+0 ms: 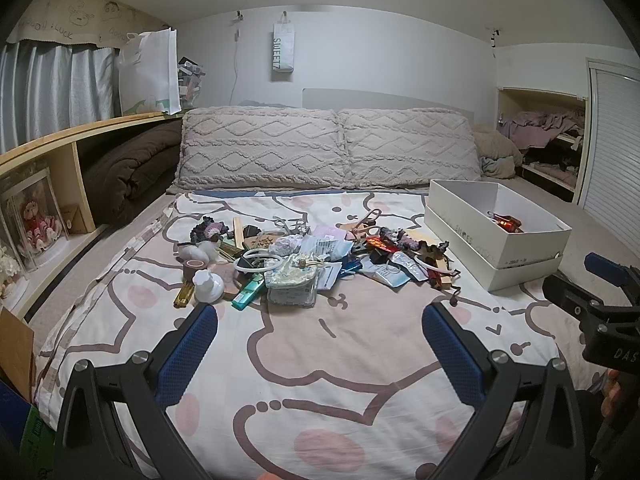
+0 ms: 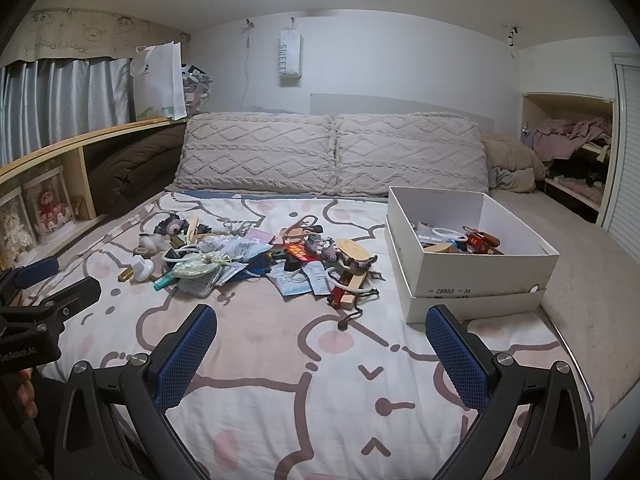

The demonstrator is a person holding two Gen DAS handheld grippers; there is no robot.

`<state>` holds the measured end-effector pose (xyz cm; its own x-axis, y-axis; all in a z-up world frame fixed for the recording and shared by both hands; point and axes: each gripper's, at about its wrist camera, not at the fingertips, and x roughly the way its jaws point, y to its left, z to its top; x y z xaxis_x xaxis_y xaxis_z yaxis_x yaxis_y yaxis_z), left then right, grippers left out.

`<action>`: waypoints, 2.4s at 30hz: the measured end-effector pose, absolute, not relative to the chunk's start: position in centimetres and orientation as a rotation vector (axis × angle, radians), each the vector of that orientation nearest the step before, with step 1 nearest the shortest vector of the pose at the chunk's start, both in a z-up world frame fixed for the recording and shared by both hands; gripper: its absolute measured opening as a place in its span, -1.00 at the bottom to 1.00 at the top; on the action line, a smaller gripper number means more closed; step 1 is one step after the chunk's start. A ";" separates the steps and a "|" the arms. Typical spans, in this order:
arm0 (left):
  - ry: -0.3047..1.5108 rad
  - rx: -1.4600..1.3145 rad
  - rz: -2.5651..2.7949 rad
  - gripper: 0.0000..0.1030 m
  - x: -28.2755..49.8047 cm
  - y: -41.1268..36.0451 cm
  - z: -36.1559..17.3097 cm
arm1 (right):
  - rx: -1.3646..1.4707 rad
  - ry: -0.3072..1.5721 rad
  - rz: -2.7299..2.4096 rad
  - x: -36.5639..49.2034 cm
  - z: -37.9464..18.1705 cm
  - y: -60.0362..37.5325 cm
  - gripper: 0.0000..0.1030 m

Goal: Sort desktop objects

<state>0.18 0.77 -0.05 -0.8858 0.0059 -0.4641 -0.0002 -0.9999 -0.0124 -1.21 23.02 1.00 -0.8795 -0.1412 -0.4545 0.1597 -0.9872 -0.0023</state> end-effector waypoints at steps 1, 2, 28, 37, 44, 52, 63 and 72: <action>-0.019 -0.751 3.047 1.00 0.2 0.8 -0.1 | 0.697 0.060 -2.903 -1.2 1.0 23.0 1.00; -0.018 -0.751 3.048 1.00 0.2 0.8 -0.1 | 0.698 0.059 -2.903 -1.2 1.0 23.0 1.00; -0.186 -0.890 3.005 1.00 -3.1 -1.3 -2.3 | 0.792 0.045 -2.878 -3.6 -1.2 23.0 1.00; -0.230 -0.922 3.011 1.00 -5.6 -3.8 -2.7 | 0.850 0.042 -2.863 -5.1 -2.6 22.9 1.00; -0.204 -0.963 3.020 1.00 -8.1 -5.1 -2.7 | 0.903 0.043 -2.854 -6.3 -3.7 23.0 1.00; -0.252 -0.995 3.000 0.87 -11.7 -7.9 -2.3 | 0.964 0.038 -2.833 -7.5 -5.2 23.4 1.00; -0.382 -1.122 2.969 0.70 -16.5 -11.0 -3.9 | 0.982 0.004 -2.812 -9.1 -6.5 24.0 1.00; -0.471 -1.217 2.962 0.51 -18.3 -13.2 -7.4 | 1.055 -0.009 -2.785 -12.8 -7.7 24.3 1.00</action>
